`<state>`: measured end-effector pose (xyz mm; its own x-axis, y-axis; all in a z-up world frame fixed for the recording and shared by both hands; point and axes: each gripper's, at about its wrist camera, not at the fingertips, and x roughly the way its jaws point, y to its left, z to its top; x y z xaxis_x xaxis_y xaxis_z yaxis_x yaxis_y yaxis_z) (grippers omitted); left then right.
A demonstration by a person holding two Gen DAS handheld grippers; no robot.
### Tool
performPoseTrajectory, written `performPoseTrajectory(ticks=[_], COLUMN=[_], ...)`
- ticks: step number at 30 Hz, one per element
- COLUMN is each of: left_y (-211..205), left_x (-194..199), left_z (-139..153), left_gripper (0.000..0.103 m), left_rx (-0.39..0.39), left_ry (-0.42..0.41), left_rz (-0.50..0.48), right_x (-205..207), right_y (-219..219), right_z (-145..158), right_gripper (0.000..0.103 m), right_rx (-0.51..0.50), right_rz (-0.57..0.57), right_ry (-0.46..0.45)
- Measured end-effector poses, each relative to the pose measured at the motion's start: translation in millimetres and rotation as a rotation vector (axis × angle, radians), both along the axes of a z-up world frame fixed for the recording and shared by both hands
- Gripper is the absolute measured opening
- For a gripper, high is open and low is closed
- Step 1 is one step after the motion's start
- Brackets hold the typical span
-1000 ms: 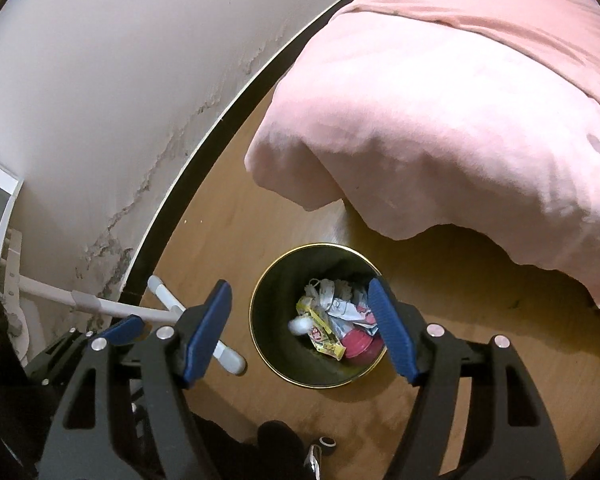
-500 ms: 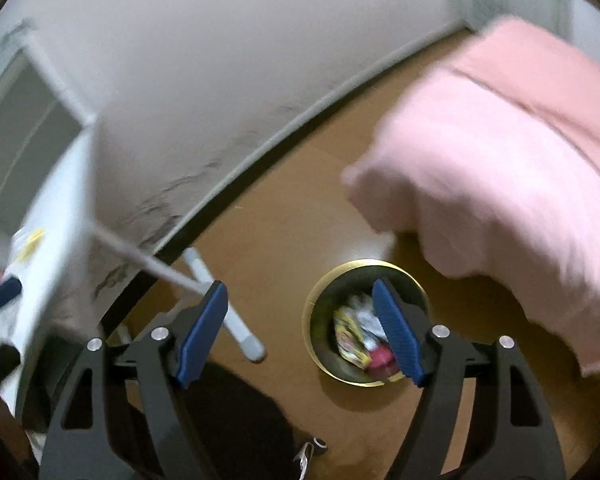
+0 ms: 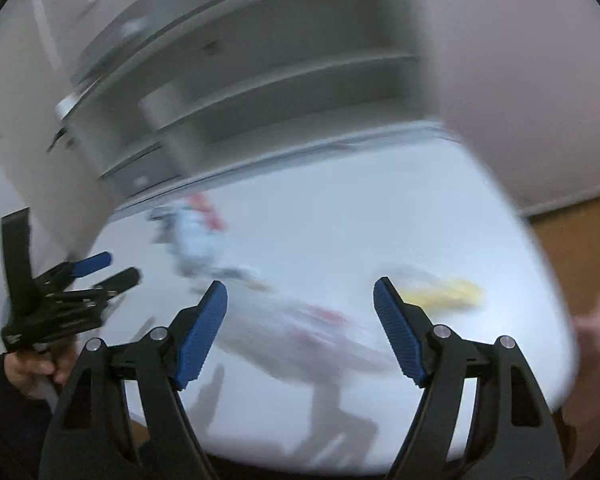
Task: Collect trash
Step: 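Move both tools back to the desk and grasp the blue-white cloth with the right tool, then grasp the white plastic bag and gray sock together with the left tool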
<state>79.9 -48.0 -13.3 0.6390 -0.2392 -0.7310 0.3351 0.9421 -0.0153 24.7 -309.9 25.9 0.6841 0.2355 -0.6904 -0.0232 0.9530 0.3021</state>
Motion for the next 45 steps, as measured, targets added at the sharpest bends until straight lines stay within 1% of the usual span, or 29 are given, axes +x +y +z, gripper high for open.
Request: performPoseTrajectory(ticks=[3, 6, 7, 9, 11, 13, 16, 19, 20, 21, 22, 24, 26, 27, 29, 33, 35, 36, 37, 38, 39, 41, 42, 43, 45], left_y=[40, 55, 55, 53, 53, 50, 45, 43, 44, 42, 42, 36, 30, 25, 20, 14, 11, 9, 6, 4, 1, -5, -5, -6, -2], left_x=[20, 31, 37, 49, 63, 71, 85, 104, 108, 111, 113, 118, 120, 121, 124, 130, 129, 126, 123, 120, 119, 116, 116, 112, 103], left_z=[-5, -11, -14, -22, -27, -31, -37, -44, -45, -46, -46, -47, -48, -49, -51, -53, -54, -53, -52, -50, -51, -54, -54, -53, -47], left_gripper=[0.087, 0.087, 0.087, 0.087, 0.087, 0.087, 0.087, 0.087, 0.087, 0.087, 0.087, 0.088, 0.088, 0.088, 0.088, 0.088, 0.087, 0.085, 0.079, 0.07, 0.064, 0.038, 0.03, 0.024, 0.022], left_rx=[-0.039, -0.054, -0.057, -0.065, -0.072, -0.078, -0.09, -0.098, -0.105, -0.112, -0.114, -0.118, -0.104, -0.091, -0.076, -0.077, -0.061, -0.044, -0.04, -0.033, -0.025, -0.027, -0.035, -0.044, -0.039], left_ry=[0.044, 0.068, 0.074, 0.096, 0.104, 0.108, 0.125, 0.145, 0.147, 0.151, 0.156, 0.16, 0.154, 0.149, 0.148, 0.159, 0.147, 0.14, 0.133, 0.129, 0.131, 0.159, 0.165, 0.17, 0.143], left_rz=[0.072, 0.1, 0.099, 0.098, 0.079, 0.07, 0.061, 0.072, 0.067, 0.057, 0.056, 0.042, 0.029, 0.021, 0.017, 0.02, 0.014, 0.01, 0.005, -0.002, -0.006, -0.013, -0.017, -0.019, -0.006], right_x=[48, 82, 96, 110, 127, 141, 154, 167, 169, 169, 169, 165, 162, 161, 155, 148, 141, 136, 132, 128, 124, 119, 118, 114, 109], right_y=[63, 98, 111, 125, 135, 135, 134, 129, 127, 127, 129, 129, 130, 131, 132, 135, 131, 128, 125, 122, 119, 114, 112, 108, 102], right_z=[4, -1, -4, -7, -18, -30, -42, -50, -53, -55, -58, -60, -58, -57, -53, -45, -36, -31, -26, -23, -20, -16, -14, -11, -7], right_gripper=[0.073, 0.073, 0.073, 0.073, 0.073, 0.073, 0.073, 0.07, 0.065, 0.055, 0.049, 0.022, 0.015, 0.013, 0.012, 0.012, 0.012, 0.012, 0.012, 0.012, 0.012, 0.012, 0.012, 0.012, 0.012], right_rx=[-0.033, -0.06, -0.09, -0.126, -0.161, -0.175, -0.178, -0.148, -0.143, -0.146, -0.152, -0.143, -0.146, -0.151, -0.159, -0.167, -0.153, -0.144, -0.138, -0.133, -0.128, -0.124, -0.122, -0.117, -0.114], right_rz=[0.115, 0.175, 0.198, 0.231, 0.259, 0.274, 0.284, 0.281, 0.282, 0.292, 0.299, 0.317, 0.316, 0.314, 0.314, 0.315, 0.307, 0.304, 0.3, 0.298, 0.294, 0.282, 0.275, 0.263, 0.248], right_ry=[0.024, 0.058, 0.073, 0.088, 0.116, 0.143, 0.157, 0.174, 0.184, 0.191, 0.199, 0.209, 0.199, 0.194, 0.18, 0.16, 0.143, 0.13, 0.12, 0.113, 0.106, 0.098, 0.095, 0.089, 0.08])
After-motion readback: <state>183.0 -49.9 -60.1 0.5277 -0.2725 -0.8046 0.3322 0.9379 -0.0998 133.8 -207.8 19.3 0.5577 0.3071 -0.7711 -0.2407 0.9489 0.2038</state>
